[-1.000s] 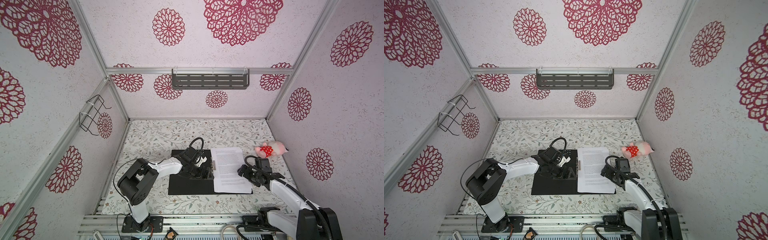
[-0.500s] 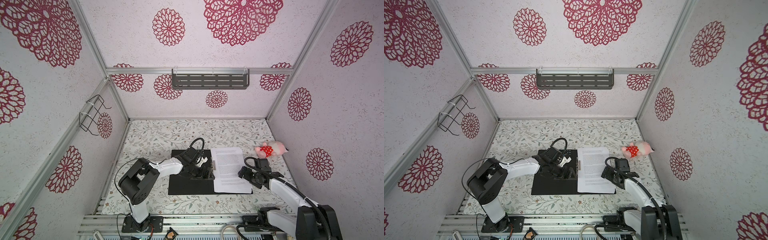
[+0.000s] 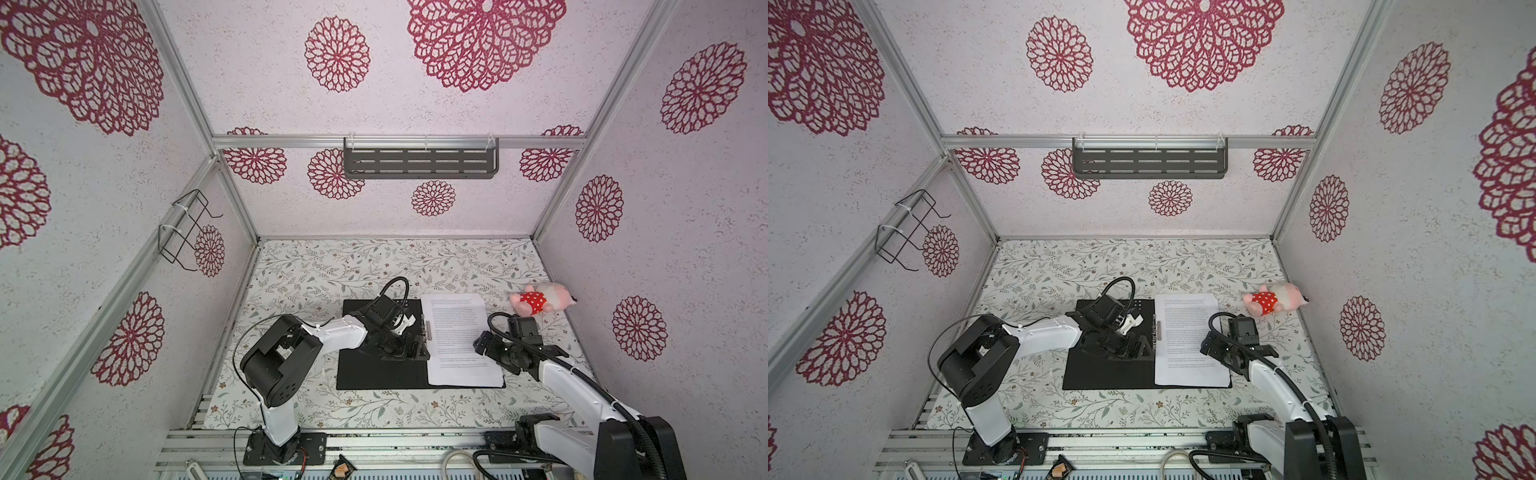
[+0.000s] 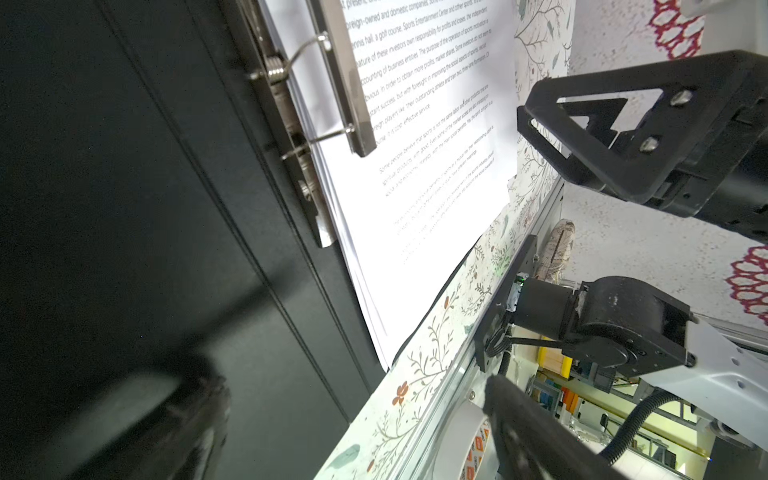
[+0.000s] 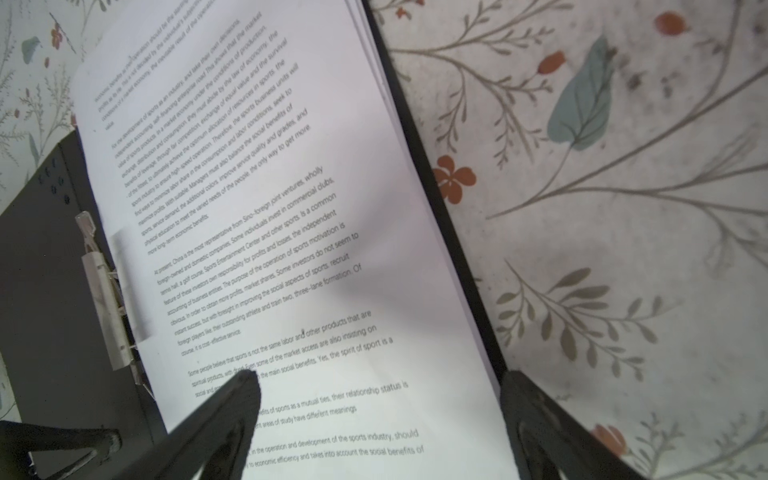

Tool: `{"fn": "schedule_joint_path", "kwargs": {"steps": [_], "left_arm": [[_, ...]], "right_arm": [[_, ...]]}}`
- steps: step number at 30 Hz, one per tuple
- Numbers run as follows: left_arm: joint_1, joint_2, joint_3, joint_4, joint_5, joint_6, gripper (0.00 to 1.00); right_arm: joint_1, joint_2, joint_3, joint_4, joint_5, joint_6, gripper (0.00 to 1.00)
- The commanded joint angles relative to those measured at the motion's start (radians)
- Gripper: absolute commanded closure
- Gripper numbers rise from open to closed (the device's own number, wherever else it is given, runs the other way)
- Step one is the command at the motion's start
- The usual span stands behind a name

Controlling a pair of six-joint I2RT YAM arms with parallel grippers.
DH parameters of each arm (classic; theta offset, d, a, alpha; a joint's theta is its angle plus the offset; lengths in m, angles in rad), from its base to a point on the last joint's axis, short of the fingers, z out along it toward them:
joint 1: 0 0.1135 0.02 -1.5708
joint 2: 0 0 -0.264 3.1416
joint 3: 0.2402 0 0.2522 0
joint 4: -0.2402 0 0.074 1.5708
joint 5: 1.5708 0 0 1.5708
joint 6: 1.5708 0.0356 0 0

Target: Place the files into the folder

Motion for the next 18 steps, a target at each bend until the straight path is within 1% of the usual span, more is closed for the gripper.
{"fn": "schedule_joint_path", "kwargs": {"steps": [1, 7, 10, 13, 15, 18], "left_arm": [[-0.008, 0.008, 0.013, 0.023, 0.011, -0.002, 0.01], [-0.008, -0.011, 0.016, 0.016, 0.01, -0.006, 0.01], [-0.005, -0.052, 0.022, 0.003, 0.007, -0.015, 0.01], [0.007, -0.119, 0.03, -0.001, 0.01, -0.03, 0.01], [0.027, -0.154, 0.034, 0.0, 0.013, -0.042, 0.01], [0.083, -0.184, 0.024, 0.017, 0.044, -0.067, 0.01]], "right_arm": [[0.01, -0.005, -0.012, -0.003, -0.006, 0.018, 0.06], [0.01, -0.006, 0.023, -0.069, 0.08, -0.012, 0.06], [0.009, -0.011, 0.075, -0.107, 0.11, -0.045, 0.05], [0.03, -0.01, 0.149, -0.114, 0.091, -0.074, 0.07], [0.079, 0.013, 0.203, -0.097, 0.079, -0.089, 0.07], [0.151, 0.114, 0.282, -0.024, -0.011, -0.111, 0.07]]}}
